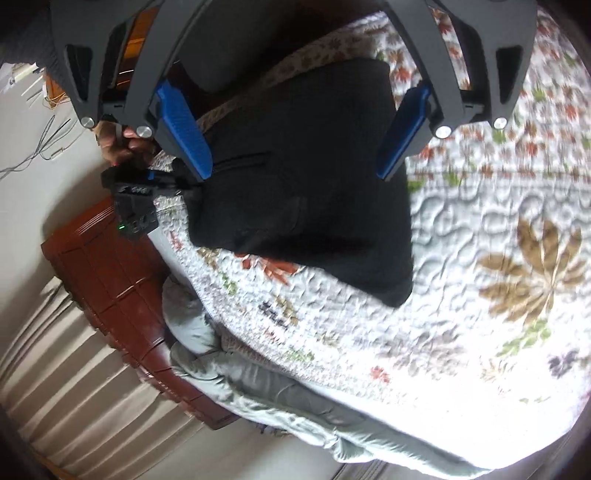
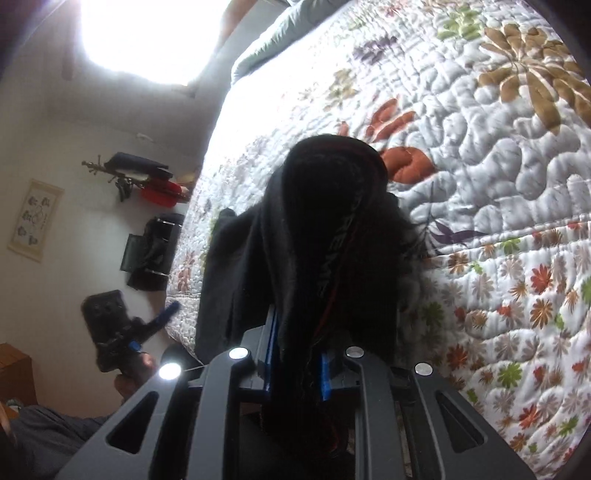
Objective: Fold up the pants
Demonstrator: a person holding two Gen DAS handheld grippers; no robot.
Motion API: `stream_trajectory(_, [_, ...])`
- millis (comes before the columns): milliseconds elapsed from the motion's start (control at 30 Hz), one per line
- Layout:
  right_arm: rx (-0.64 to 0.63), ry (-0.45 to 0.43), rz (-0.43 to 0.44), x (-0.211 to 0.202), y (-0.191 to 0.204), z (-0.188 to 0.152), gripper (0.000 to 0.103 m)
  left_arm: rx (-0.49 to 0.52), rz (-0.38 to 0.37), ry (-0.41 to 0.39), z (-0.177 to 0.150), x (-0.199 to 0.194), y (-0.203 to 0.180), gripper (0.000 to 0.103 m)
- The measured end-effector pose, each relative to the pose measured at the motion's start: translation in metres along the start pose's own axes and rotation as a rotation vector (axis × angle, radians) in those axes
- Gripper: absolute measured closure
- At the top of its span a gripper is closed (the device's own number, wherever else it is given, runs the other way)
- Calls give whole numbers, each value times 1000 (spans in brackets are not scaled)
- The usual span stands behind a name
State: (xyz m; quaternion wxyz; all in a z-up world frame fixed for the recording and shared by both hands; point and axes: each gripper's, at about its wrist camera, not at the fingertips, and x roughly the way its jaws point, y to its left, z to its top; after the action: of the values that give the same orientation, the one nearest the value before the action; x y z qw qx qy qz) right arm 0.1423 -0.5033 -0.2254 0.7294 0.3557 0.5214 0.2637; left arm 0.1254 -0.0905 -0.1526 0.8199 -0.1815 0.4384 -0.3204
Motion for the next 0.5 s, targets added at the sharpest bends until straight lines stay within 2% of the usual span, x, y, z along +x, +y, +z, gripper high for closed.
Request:
stream_trajectory(100, [29, -20, 13, -12, -4, -2, 67, 55, -30, 7, 11, 7, -7, 13])
stream_trajectory(167, [22, -97, -13, -36, 2, 1, 61, 74, -54, 20, 19, 13, -8, 13])
stream_trajectory(233, [-4, -166, -22, -54, 13, 5, 61, 73, -94, 35, 30, 19, -6, 13])
stream_trajectory(300, [-54, -201, 26, -59, 33, 13, 63, 64, -139, 53, 43, 29, 0, 12])
stream_trajectory(433, [-126, -154, 86, -37, 56, 31, 64, 32, -185, 99, 60, 55, 12, 12])
stream_trajectory(500, [-115, -111, 76, -19, 50, 39, 64, 42, -171, 120, 64, 71, 19, 12])
